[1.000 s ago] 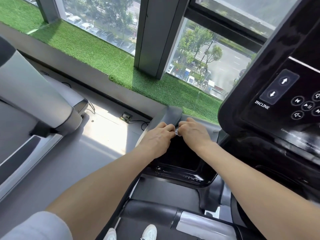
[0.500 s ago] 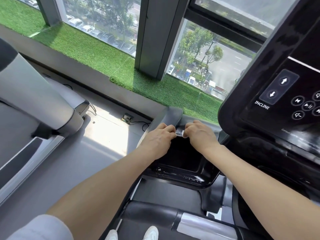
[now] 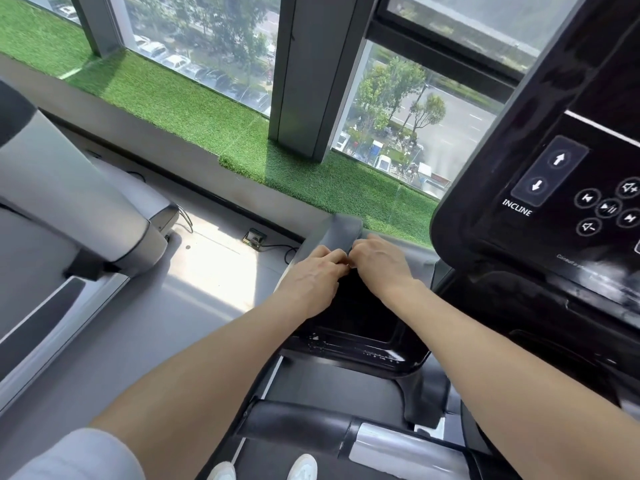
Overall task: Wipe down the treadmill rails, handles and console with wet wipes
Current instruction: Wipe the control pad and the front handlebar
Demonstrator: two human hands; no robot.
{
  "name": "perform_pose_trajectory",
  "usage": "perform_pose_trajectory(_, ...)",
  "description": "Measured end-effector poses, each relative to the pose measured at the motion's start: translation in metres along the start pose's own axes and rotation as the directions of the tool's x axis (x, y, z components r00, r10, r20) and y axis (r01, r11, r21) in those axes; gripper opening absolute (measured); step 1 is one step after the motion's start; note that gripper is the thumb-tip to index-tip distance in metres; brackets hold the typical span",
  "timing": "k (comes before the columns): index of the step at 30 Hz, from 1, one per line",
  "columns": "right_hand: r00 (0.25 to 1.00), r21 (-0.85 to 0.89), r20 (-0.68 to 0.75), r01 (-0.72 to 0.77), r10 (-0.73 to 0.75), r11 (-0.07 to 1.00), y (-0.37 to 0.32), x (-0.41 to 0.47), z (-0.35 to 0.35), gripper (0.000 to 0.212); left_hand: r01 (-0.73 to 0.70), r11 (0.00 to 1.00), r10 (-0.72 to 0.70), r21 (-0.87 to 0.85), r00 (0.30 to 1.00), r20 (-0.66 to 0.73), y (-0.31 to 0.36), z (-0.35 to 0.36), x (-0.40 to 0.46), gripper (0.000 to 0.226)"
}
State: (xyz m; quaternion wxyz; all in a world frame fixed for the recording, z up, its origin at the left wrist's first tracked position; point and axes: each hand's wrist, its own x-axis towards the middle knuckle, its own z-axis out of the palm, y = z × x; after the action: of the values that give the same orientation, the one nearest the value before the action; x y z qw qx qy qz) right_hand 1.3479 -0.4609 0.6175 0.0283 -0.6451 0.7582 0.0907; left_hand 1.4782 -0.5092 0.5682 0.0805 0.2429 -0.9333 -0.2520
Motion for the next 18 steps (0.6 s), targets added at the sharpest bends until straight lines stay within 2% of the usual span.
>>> perform_pose_trajectory(4, 0.996, -0.005, 0.012, -0.090, 0.090, 0.996, 0.013, -0.012, 0.000, 0.025, 0.011, 1.000, -0.012, 0.012, 1.000, 0.009, -0.001, 0.000, 0.001, 0.031)
perform_pose_trajectory(8, 0.967, 0.079, 0.010, -0.255, 0.254, 0.964, 0.021, -0.027, -0.010, 0.031, 0.035, 0.999, -0.035, 0.012, 0.998, 0.052, 0.002, -0.004, 0.003, 0.035)
perform_pose_trajectory(11, 0.911, 0.204, -0.018, -0.400, 0.412, 0.893, 0.022, -0.038, -0.012, 0.030, 0.067, 0.998, -0.067, -0.015, 0.997, 0.050, 0.006, -0.009, 0.002, 0.037)
perform_pose_trajectory(14, 0.816, 0.313, 0.016, -0.553, 0.578, 0.772, 0.021, -0.040, -0.014, 0.023, 0.125, 0.991, -0.125, -0.051, 0.992, 0.010, 0.007, -0.012, -0.002, 0.036)
perform_pose_trajectory(16, 0.768, 0.356, 0.076, -0.617, 0.636, 0.702, 0.020, -0.036, -0.013, 0.028, 0.143, 0.987, -0.145, -0.078, 0.989, -0.017, 0.006, -0.013, -0.005, 0.037)
perform_pose_trajectory(18, 0.762, 0.329, 0.103, -0.633, 0.639, 0.701, 0.017, -0.032, -0.008, 0.035, 0.145, 0.986, -0.149, -0.086, 0.988, -0.035, 0.004, -0.013, -0.008, 0.037)
